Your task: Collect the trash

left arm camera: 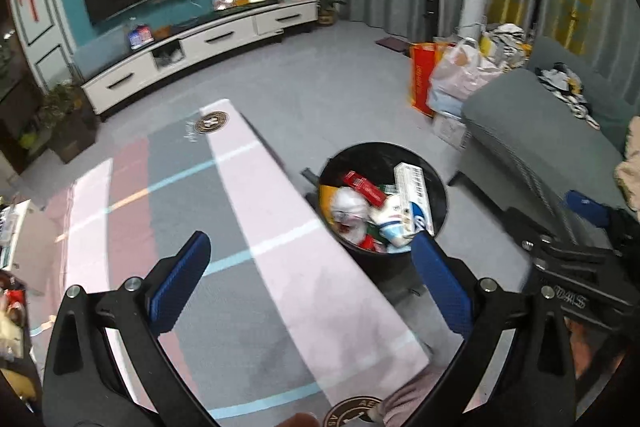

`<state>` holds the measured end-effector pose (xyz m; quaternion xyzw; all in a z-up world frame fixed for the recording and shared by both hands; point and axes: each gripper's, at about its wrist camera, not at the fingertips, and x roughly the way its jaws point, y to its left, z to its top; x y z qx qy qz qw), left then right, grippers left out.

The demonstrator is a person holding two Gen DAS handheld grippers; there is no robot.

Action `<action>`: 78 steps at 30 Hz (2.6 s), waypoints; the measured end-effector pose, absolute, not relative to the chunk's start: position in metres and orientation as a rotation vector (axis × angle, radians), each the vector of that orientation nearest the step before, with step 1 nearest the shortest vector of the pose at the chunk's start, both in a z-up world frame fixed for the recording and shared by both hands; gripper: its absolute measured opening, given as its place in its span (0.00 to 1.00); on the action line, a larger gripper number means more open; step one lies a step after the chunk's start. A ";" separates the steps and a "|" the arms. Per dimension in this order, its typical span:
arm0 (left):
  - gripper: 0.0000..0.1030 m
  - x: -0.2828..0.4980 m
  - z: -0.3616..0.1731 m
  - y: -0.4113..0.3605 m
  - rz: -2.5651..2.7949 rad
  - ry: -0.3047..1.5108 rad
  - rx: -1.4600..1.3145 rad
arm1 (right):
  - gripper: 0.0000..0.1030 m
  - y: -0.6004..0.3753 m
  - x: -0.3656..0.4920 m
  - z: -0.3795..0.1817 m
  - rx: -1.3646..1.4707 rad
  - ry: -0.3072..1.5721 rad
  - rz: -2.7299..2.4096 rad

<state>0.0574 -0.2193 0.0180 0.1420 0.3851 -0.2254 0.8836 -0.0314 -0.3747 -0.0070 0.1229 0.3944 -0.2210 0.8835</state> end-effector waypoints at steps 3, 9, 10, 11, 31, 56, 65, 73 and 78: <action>0.97 0.063 0.017 -0.218 -0.448 0.827 0.283 | 0.97 -0.370 -0.033 0.004 0.239 0.803 -0.464; 0.97 0.063 0.014 -0.214 -0.427 0.841 0.283 | 0.97 -0.366 -0.031 0.007 0.244 0.811 -0.453; 0.97 0.062 0.015 -0.212 -0.422 0.840 0.284 | 0.97 -0.364 -0.030 0.006 0.244 0.814 -0.447; 0.97 0.061 0.015 -0.211 -0.419 0.840 0.284 | 0.97 -0.362 -0.029 0.006 0.242 0.817 -0.442; 0.97 0.058 0.013 -0.203 -0.384 0.839 0.305 | 0.97 -0.352 -0.028 0.005 0.237 0.816 -0.420; 0.97 0.063 0.010 -0.207 -0.382 0.847 0.315 | 0.97 -0.353 -0.028 0.003 0.228 0.816 -0.436; 0.97 0.064 0.013 -0.205 -0.379 0.841 0.309 | 0.97 -0.355 -0.031 0.004 0.234 0.815 -0.445; 0.97 0.066 0.014 -0.200 -0.369 0.843 0.295 | 0.97 -0.355 -0.031 0.004 0.234 0.813 -0.448; 0.97 0.067 0.014 -0.200 -0.359 0.845 0.292 | 0.97 -0.355 -0.032 0.004 0.233 0.815 -0.448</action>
